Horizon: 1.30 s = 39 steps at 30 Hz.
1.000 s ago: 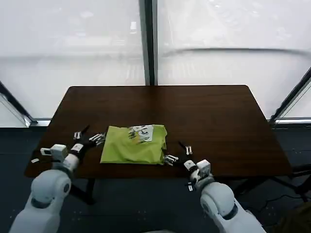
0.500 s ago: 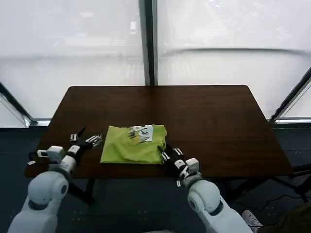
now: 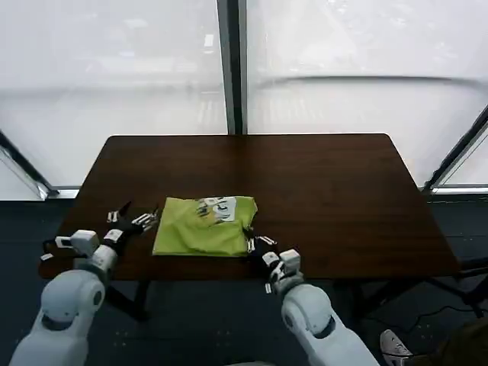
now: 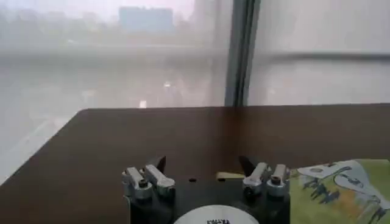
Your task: Fold and organize the clothes.
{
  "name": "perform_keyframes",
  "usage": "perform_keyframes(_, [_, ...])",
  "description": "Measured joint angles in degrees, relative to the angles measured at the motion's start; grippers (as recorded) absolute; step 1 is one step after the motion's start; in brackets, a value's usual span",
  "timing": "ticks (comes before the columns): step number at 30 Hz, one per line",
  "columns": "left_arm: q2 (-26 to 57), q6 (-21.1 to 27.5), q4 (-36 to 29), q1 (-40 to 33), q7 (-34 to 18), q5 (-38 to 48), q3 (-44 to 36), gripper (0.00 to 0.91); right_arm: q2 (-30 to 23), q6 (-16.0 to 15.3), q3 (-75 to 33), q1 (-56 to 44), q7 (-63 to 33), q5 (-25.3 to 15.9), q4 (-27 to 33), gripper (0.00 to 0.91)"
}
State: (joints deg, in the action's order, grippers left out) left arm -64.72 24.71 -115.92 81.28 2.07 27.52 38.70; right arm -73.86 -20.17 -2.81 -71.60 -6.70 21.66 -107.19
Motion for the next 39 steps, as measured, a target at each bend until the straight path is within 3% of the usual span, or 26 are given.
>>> perform_keyframes(1, [0.0, 0.0, 0.0, 0.0, 0.0, 0.1, 0.1, 0.878, -0.5, 0.1, 0.1, 0.0, 0.0, -0.3, 0.3, 0.117])
perform_keyframes(2, [0.1, 0.0, 0.0, 0.0, 0.0, 0.1, 0.1, 0.878, -0.9, 0.2, 0.2, 0.0, 0.1, -0.4, 0.5, 0.000])
perform_keyframes(9, [0.2, 0.4, 0.2, 0.0, 0.0, 1.7, 0.3, 0.878, -1.0, 2.6, -1.2, -1.2, 2.0, -0.4, -1.0, 0.000])
perform_keyframes(16, [0.3, 2.4, 1.1, -0.9, 0.5, 7.3, 0.0, 0.878, 2.5, 9.6, -5.5, -3.9, 4.5, -2.2, -5.8, 0.000])
perform_keyframes(17, [0.3, 2.4, 1.4, -1.1, 0.7, 8.3, 0.0, 0.878, 3.2, 10.4, -6.4, -4.3, 4.7, -2.3, -6.3, 0.215])
perform_keyframes(18, [0.3, 2.4, 1.7, -1.2, 1.0, 9.1, 0.0, 0.878, 3.8, 11.0, -7.3, -4.7, 4.8, -2.3, -6.9, 0.878])
perform_keyframes(23, [0.1, 2.8, 3.1, -1.1, 1.4, 13.2, 0.1, 0.878, 6.6, 14.2, -11.3, -6.7, 5.8, -1.1, -9.9, 0.878])
perform_keyframes(30, [2.2, 7.2, 4.8, -1.0, 2.5, 22.0, 1.6, 0.878, 9.9, 16.7, -16.3, -9.4, 7.5, 3.0, -13.3, 0.878])
perform_keyframes(34, [3.0, 4.7, 7.2, -1.8, 6.3, 27.4, 2.3, 0.878, 10.3, 16.8, -19.0, -11.0, 7.5, 4.0, -14.1, 0.878])
perform_keyframes(39, [1.1, 1.3, 10.1, -1.5, 8.6, 25.9, 1.4, 0.878, 10.4, 16.7, -21.2, -12.1, 7.3, 4.4, -14.9, 0.878])
